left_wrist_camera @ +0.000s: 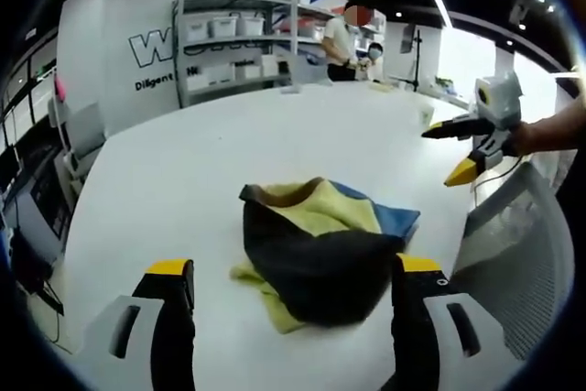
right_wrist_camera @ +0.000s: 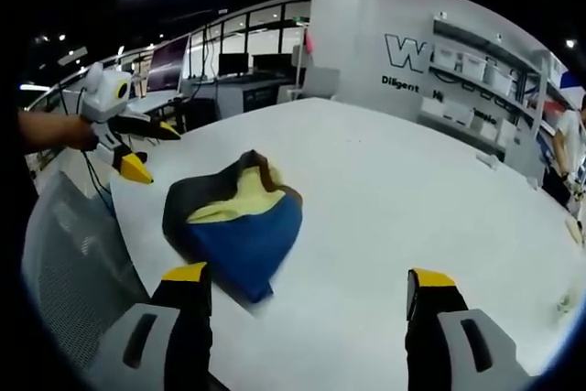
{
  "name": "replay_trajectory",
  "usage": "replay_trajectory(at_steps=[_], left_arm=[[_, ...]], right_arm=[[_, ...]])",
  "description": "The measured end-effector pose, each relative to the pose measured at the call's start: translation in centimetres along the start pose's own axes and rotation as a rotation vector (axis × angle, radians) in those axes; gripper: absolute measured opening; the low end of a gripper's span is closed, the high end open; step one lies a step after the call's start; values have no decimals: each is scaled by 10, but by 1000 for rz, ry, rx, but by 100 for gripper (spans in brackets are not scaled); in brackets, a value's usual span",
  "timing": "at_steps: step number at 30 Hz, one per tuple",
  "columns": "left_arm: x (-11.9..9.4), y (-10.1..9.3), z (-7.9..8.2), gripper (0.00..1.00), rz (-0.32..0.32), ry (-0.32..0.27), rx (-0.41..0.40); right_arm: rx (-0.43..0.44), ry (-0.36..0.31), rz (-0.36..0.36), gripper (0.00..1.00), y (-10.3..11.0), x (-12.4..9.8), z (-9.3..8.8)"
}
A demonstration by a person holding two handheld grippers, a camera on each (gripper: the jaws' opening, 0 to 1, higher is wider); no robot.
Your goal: Fold the garment on the visible template until the final outline fits inside the template.
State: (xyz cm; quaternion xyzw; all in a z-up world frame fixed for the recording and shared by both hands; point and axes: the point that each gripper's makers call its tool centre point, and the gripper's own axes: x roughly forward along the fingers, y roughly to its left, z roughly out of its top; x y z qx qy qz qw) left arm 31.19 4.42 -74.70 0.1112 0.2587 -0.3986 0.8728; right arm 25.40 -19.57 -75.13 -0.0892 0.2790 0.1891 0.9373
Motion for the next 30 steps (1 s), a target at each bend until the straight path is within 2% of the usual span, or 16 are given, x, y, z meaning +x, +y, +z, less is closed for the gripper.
replay_trajectory(at_steps=[9,14,20,30], left_arm=[[8,3,4,85,2,1,-7],[11,3,9,79,-8,-17,4],[15,7,16,80,-7,-25,7],[19,15,17,84,-1,-14,9]], right_arm=[[0,-1,11,86,3,7,2],[0,-6,15,85,4,10,5],[-4,-17,21,85,4,13,12],[-6,-33,30,82,5,18,17]])
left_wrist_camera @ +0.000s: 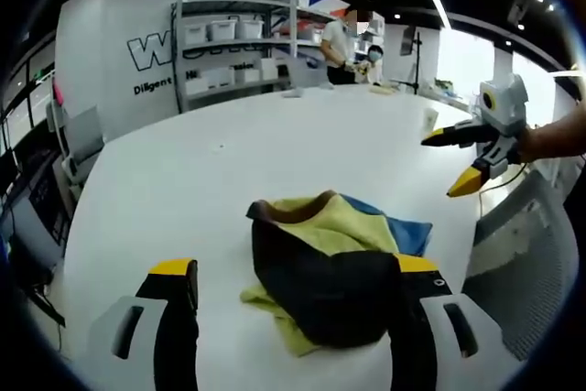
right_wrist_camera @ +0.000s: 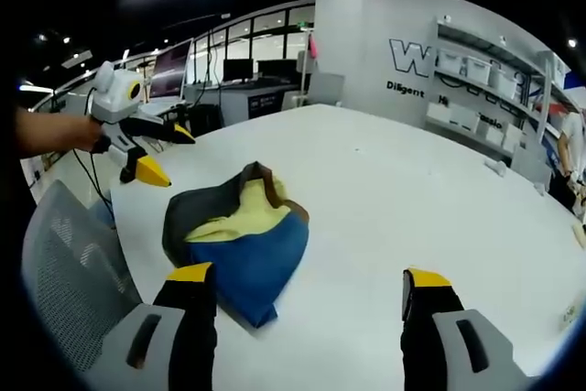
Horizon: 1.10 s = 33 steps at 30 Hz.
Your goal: Fold the garment on the visible template until the final outline fits inside the template.
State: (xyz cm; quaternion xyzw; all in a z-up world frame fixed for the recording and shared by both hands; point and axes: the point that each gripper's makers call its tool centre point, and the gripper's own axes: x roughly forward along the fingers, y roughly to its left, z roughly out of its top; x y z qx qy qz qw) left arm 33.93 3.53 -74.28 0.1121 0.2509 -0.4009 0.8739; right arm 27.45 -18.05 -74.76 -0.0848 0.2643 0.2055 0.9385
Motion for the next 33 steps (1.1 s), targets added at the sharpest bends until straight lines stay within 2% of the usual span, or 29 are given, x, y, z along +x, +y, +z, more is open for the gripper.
replay_trajectory(at_steps=[16,33], left_arm=[[14,8,4,78,-9,15,19],[36,13,3,65,-31,55,-26]], right_arm=[[-12,-10,20,76,0,14,6],[-4,-8,29,66,-1,27,8]])
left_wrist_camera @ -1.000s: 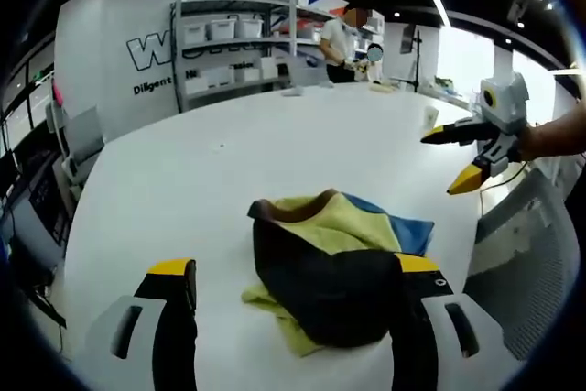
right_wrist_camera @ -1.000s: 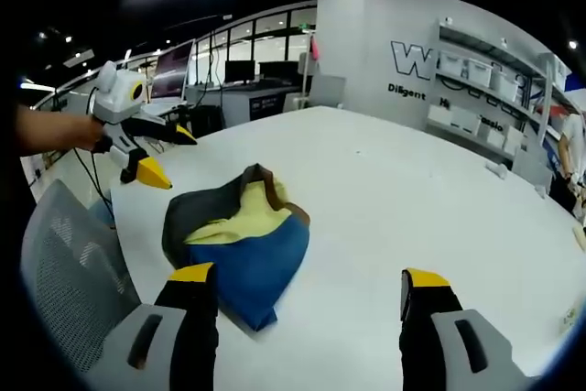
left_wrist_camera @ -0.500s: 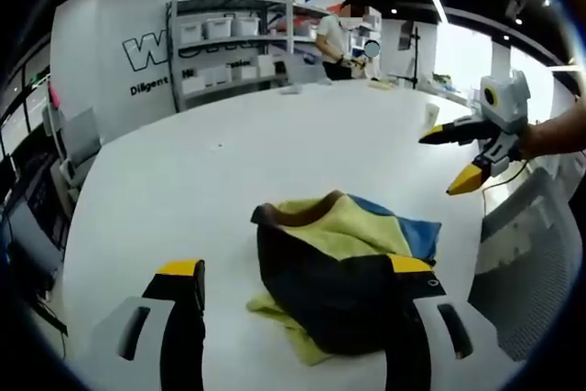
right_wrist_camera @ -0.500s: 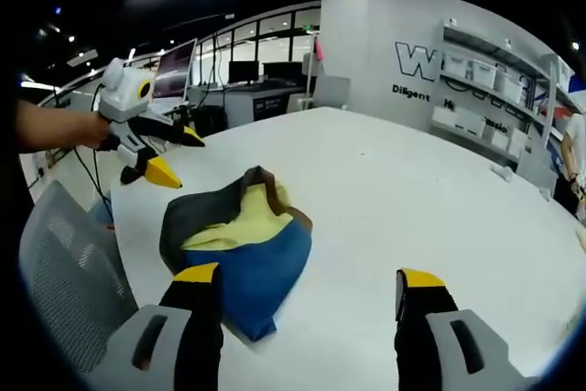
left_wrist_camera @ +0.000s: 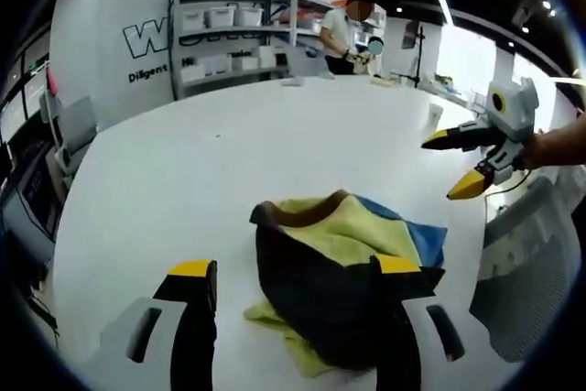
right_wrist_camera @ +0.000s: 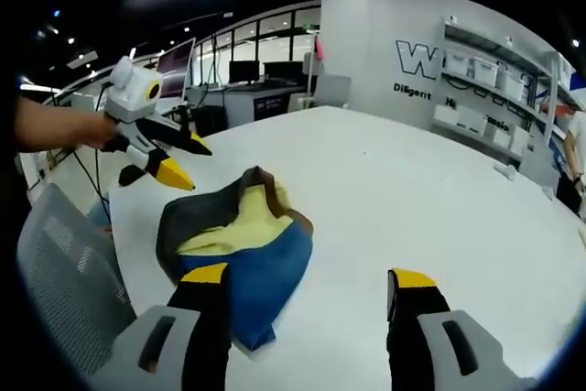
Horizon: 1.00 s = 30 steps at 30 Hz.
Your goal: Fold the garment on the visible template until the final outline fits inside the template.
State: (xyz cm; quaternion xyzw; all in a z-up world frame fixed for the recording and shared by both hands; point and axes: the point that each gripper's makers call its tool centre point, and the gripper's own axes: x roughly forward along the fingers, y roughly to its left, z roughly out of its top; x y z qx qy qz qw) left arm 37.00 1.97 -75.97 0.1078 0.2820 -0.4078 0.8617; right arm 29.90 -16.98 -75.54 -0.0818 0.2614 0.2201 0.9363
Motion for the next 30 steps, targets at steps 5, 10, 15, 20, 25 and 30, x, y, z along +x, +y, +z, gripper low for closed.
replay_trajectory(at_steps=[5,10,15,20,25,30], left_arm=[[8,3,1,63,-2,14,-14],[15,7,6,59,-5,16,-22],[20,10,12,55,-11,16,-27],[24,13,17,51,-16,16,-37],[29,16,20,48,-22,19,-60],[34,18,20,44,-26,31,-89]], right_arm=[[14,6,-4,62,-3,3,-1],[19,13,1,59,-5,8,-1],[12,20,9,58,-6,12,0],[0,29,20,56,-6,16,1],[-10,37,28,54,-5,22,1],[-14,45,33,52,-5,27,-1]])
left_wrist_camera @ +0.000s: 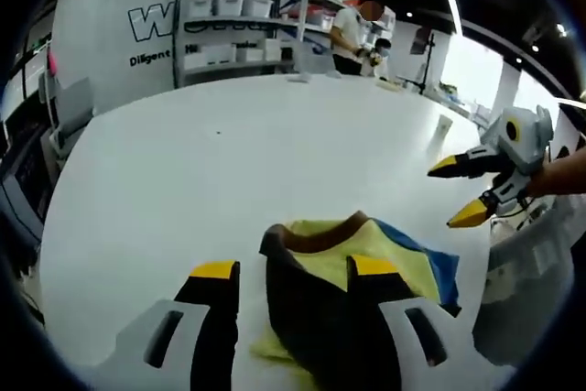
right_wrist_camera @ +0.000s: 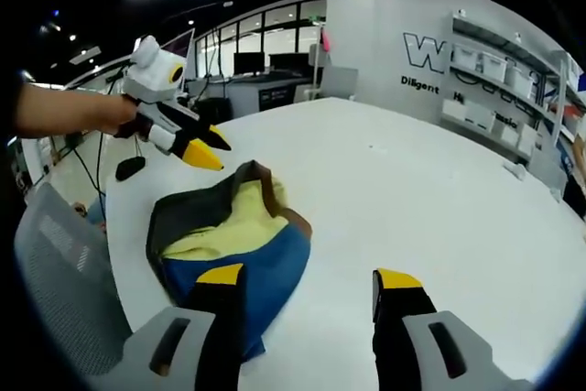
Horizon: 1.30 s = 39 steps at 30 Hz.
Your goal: Fold the garment on the visible template until the final outline fits inside the template.
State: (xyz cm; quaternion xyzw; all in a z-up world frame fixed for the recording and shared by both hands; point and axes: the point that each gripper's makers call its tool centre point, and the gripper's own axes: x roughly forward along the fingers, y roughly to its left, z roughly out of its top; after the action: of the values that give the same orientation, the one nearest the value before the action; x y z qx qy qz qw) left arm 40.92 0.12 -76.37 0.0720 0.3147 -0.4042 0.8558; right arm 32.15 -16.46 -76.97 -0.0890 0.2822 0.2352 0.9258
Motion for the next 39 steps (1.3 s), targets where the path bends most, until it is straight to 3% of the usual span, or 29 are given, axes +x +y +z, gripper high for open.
replay_trajectory(at_steps=[19,26,31,39], left_arm=[[30,17,-10,32,-10,111,-122],[36,24,-11,26,-27,127,-224],[40,29,-9,22,-29,130,-247],[45,24,-14,16,-68,171,-305]], right_arm=[[45,27,3,41,-3,26,-7],[97,55,8,37,-6,39,-15],[109,74,5,34,-7,45,-19],[133,100,18,28,-6,57,-23]])
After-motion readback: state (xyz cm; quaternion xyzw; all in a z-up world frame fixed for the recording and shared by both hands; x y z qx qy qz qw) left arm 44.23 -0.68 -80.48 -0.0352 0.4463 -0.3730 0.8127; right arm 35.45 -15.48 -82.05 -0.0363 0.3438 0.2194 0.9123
